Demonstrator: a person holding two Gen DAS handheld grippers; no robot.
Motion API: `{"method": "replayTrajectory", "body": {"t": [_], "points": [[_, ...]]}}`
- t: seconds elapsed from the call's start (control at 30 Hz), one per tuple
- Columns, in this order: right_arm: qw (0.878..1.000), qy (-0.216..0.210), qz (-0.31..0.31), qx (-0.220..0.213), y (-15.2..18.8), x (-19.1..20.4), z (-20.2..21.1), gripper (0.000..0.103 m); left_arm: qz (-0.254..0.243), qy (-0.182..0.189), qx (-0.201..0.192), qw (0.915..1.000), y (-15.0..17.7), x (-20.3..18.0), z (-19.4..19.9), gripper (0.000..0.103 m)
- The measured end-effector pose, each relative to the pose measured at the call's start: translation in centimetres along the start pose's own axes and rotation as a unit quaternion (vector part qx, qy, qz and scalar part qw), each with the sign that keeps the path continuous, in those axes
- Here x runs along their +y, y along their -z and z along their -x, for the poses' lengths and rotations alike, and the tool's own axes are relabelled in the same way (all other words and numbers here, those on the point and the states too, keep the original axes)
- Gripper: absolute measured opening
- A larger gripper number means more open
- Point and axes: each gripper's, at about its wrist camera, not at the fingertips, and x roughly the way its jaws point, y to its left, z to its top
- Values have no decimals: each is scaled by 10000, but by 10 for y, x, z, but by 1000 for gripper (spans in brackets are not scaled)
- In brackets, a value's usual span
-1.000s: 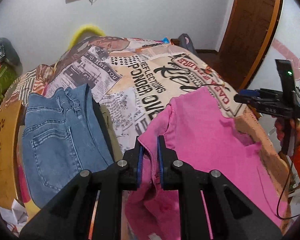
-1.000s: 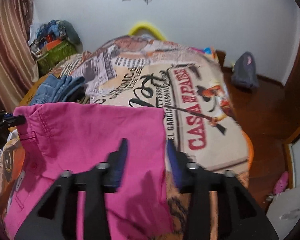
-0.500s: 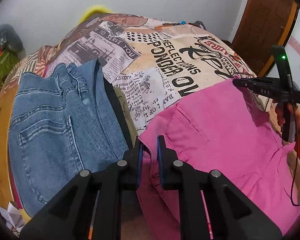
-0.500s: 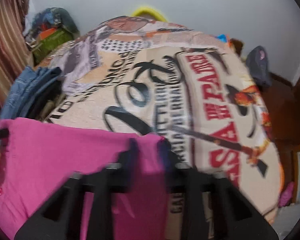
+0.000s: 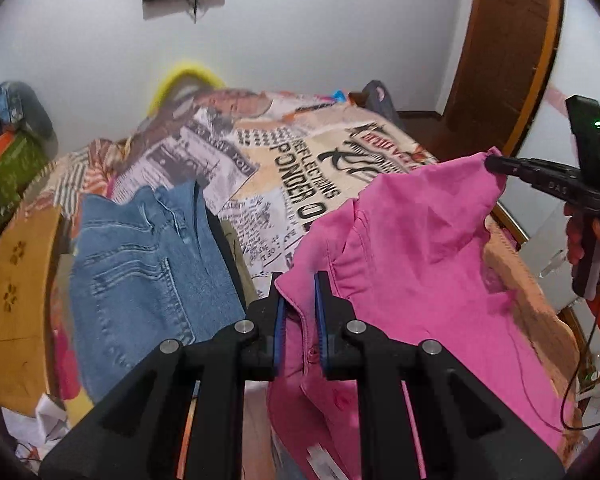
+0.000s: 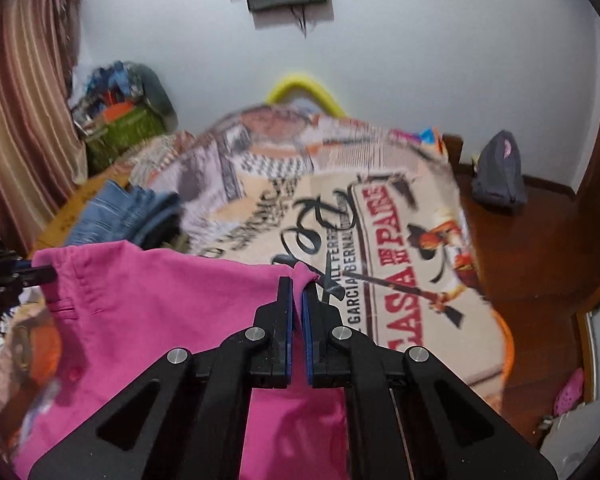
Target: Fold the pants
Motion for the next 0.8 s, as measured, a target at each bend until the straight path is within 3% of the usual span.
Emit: {"method": "replayTrajectory", "body": {"t": [0.37, 0.8], "points": [[9981, -156, -139, -586, 40, 32, 134, 4, -163, 85, -271, 9995, 40, -36, 90, 13], [9964, -328, -465, -634, 119, 55, 185, 4, -179, 62, -67, 9998, 130, -64, 134, 14]]}}
